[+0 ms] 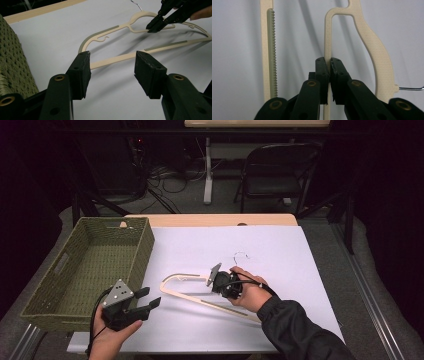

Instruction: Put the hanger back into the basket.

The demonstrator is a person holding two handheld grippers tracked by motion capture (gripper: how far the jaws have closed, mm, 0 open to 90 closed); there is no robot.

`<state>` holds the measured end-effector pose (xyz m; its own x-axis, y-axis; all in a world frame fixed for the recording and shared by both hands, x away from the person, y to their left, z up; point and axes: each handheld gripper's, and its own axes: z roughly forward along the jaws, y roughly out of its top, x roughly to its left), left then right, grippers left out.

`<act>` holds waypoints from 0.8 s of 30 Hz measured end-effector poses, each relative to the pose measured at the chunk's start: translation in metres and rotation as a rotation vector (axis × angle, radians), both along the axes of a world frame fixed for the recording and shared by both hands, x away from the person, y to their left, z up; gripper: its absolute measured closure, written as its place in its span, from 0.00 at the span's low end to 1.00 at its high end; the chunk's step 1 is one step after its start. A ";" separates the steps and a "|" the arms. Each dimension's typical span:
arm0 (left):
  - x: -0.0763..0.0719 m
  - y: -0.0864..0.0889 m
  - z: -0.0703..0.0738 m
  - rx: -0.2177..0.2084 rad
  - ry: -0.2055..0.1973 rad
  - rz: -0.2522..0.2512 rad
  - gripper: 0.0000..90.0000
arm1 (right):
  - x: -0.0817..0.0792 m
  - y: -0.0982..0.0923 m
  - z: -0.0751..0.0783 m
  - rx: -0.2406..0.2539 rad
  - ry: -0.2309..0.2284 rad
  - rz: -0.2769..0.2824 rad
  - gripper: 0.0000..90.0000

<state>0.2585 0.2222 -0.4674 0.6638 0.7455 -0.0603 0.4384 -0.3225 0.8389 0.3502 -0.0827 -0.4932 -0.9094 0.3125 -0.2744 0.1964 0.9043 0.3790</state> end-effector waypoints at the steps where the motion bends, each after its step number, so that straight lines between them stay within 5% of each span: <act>1: 0.001 -0.001 0.000 -0.003 0.003 -0.001 0.52 | -0.002 -0.001 0.000 0.003 -0.003 0.005 0.95; 7: 0.014 -0.009 0.008 -0.003 0.022 -0.033 0.50 | -0.012 -0.005 0.000 0.018 -0.036 0.060 0.95; 14: 0.049 -0.030 0.015 -0.004 0.070 -0.095 0.48 | -0.028 -0.001 -0.005 0.001 -0.091 0.113 0.95; 24: 0.086 -0.075 0.003 0.011 0.158 -0.178 0.50 | -0.043 0.001 -0.013 0.014 -0.132 0.171 0.95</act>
